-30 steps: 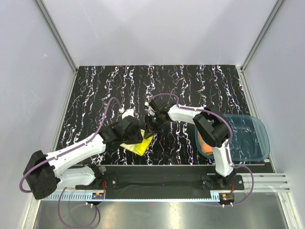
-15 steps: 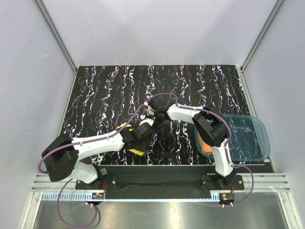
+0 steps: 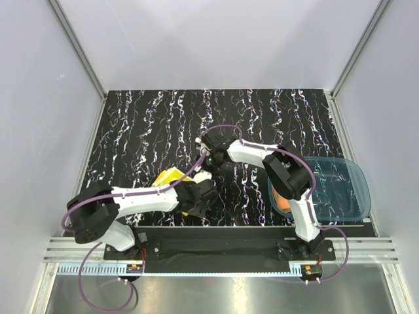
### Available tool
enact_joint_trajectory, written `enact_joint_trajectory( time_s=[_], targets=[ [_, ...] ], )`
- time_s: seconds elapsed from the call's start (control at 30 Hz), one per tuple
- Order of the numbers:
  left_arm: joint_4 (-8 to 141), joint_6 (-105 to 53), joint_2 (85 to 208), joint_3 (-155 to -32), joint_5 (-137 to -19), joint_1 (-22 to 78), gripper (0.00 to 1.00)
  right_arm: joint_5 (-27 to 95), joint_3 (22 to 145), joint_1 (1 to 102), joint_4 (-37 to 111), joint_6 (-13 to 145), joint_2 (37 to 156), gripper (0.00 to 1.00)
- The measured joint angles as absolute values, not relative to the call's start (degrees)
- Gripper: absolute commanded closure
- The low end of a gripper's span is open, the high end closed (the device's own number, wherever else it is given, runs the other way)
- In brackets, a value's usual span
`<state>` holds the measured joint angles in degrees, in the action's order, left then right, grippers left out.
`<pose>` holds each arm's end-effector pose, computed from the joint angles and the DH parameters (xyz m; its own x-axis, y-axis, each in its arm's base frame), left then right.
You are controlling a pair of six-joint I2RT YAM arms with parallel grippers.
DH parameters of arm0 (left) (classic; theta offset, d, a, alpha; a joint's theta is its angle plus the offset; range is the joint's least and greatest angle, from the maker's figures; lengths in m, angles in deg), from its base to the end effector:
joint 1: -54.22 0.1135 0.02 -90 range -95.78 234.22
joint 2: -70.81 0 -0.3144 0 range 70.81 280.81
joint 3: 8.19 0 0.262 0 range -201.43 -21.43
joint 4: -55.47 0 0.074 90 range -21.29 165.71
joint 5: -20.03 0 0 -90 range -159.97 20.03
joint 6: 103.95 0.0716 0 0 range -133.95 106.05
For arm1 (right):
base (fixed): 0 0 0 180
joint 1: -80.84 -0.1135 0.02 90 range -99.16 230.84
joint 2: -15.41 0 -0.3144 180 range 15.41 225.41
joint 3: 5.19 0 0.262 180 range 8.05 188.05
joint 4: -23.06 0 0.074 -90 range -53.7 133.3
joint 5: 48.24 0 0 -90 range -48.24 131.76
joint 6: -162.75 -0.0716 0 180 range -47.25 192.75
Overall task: Roll the towels
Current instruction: Roll the towel
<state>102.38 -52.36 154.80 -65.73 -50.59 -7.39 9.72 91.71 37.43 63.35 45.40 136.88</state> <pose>0.1456 -0.2194 0.1739 -0.8445 0.3299 -0.4219 0.3319 0.9406 0.0712 0.3223 0.3572 0.1508 -0.9270 -0.3408 -0.1567 -0.3607 0.6952 0.6218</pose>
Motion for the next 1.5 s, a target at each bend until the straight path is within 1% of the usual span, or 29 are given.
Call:
enact_joint_trajectory(
  time_s=[0.07,0.1,0.13,0.17,0.23,0.33,0.5,0.57,0.67,0.7,0.83,0.97,1.1,1.3,1.5],
  targets=[
    [103.39,-53.19,155.10,-65.73,-49.48,-7.91,0.41,9.72,92.43,37.43,63.61,45.64,137.32,0.82],
    [103.71,-53.65,155.28,-65.70,-49.02,-8.04,0.47,9.70,92.78,37.43,63.70,45.77,137.58,0.82],
    [103.74,-54.07,155.39,-65.70,-48.67,-8.15,0.63,9.70,93.15,37.45,63.83,45.90,137.86,0.82],
    [104.00,-54.59,155.52,-65.66,-48.10,-8.22,0.69,9.64,93.48,37.45,63.94,46.03,138.15,0.82],
    [104.85,-54.33,156.07,-65.64,-46.62,-8.35,0.79,9.48,93.81,37.60,64.12,46.19,138.61,0.82],
    [105.33,-54.04,156.46,-65.79,-45.50,-8.57,0.87,9.00,93.89,38.39,64.31,46.36,138.91,0.82],
    [107.02,-53.87,158.29,-67.56,-45.00,-8.90,0.93,7.98,93.87,42.65,64.88,47.35,138.91,0.82],
    [107.98,-53.74,159.06,-68.57,-45.50,-8.90,0.94,7.91,93.37,45.10,65.14,47.87,138.37,0.81],
    [108.02,-53.63,159.48,-70.08,-48.47,-8.68,0.94,8.33,91.25,49.32,66.30,48.90,135.90,0.78],
    [107.69,-53.67,159.50,-70.80,-50.48,-8.68,0.94,8.76,90.42,50.63,67.07,49.27,134.59,0.74],
    [105.42,-54.39,159.69,-73.92,-57.96,-8.70,0.94,12.39,88.71,54.28,71.20,51.21,128.86,0.67],
    [101.22,-55.90,160.37,-76.90,-65.65,-8.20,0.94,16.13,87.77,54.82,74.91,52.85,122.83,0.62],
    [94.97,-58.50,160.79,-76.20,-74.92,-5.81,0.94,18.90,86.64,55.13,78.48,53.68,117.93,0.58],
    [82.60,-63.94,160.83,-69.09,-88.49,0.42,0.94,20.81,85.48,55.63,82.76,54.01,113.58,0.56],
    [73.75,-68.47,160.90,-63.65,-98.92,6.38,0.93,19.30,82.97,55.68,84.01,53.90,109.36,0.56]
  ],
)
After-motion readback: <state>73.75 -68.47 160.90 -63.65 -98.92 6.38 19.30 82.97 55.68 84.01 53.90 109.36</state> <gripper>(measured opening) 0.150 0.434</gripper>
